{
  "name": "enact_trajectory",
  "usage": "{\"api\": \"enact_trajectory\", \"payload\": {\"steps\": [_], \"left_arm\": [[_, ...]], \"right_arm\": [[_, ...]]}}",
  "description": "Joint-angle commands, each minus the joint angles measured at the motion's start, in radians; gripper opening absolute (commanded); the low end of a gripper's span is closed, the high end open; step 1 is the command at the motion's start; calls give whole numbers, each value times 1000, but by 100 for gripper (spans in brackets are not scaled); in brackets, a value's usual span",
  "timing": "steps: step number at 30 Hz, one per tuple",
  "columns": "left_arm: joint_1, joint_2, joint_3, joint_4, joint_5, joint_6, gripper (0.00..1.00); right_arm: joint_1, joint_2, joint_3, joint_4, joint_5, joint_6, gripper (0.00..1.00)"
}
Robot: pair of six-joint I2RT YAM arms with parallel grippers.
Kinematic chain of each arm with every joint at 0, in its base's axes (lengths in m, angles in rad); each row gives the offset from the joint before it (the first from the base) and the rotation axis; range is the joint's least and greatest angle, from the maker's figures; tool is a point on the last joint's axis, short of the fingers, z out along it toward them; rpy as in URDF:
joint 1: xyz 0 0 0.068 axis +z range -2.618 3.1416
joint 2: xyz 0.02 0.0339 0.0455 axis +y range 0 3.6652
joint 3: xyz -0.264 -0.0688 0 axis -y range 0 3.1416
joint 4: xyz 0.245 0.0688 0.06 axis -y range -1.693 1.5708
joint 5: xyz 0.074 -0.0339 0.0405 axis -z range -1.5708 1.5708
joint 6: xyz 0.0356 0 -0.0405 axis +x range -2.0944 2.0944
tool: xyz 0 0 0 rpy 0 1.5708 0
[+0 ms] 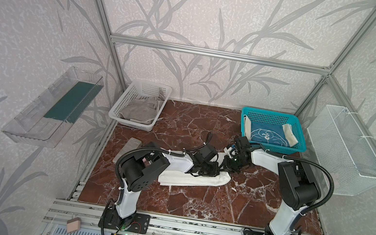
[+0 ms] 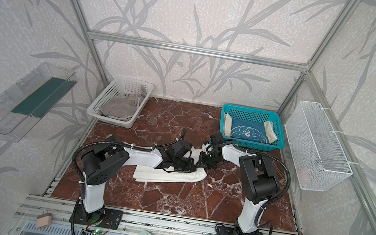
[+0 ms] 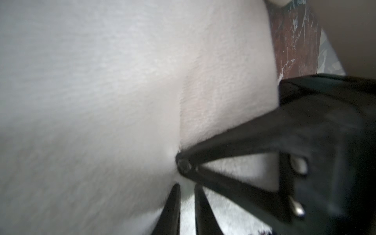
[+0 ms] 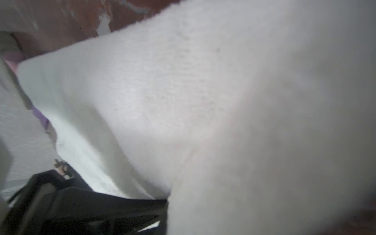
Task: Fold and stack the towels
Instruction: 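Lift the white towel with the right gripper and carry it over the teal basket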
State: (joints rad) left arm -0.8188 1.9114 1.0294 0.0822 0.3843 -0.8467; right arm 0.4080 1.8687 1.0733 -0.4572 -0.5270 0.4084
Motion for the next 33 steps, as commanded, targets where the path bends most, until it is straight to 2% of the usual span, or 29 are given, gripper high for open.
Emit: {"api": "enact_trajectory", "payload": {"steps": [1,3,8,12,14,16,18,19,22,25,27,33], "left_arm": [[30,-64,-34,-52,-3,34,18],[57,-119,-75,-78,-27,58,18],[138,-264,-168,-126,-74,143,18],[228,-275,-158,-265,-78,223,20],[256,-292,-184,-260,-80,229,20],[263,-307,-199,-238,-76,230,20],[263,-304,-206,-219,-67,226,20],[264,-295,-206,-211,-64,220,20],[264,-270,-202,-208,-41,207,20],[265,-286,-247,-151,-33,173,20],[264,-300,-269,-136,-40,168,20],[267,-362,-279,-182,-57,188,20]], "right_arm": [[41,27,79,-167,228,-50,0],[45,10,152,-228,284,-74,0],[15,16,457,-400,472,-178,0],[-94,107,778,-597,547,-274,0],[-155,151,920,-661,588,-318,0],[-216,188,985,-658,628,-352,0],[-270,237,957,-557,685,-390,0],[-294,287,966,-545,668,-399,0],[-303,447,1116,-701,594,-384,0],[-224,432,1015,-643,596,-373,0],[-174,396,932,-587,549,-338,0],[0,329,796,-514,481,-217,0]]}}
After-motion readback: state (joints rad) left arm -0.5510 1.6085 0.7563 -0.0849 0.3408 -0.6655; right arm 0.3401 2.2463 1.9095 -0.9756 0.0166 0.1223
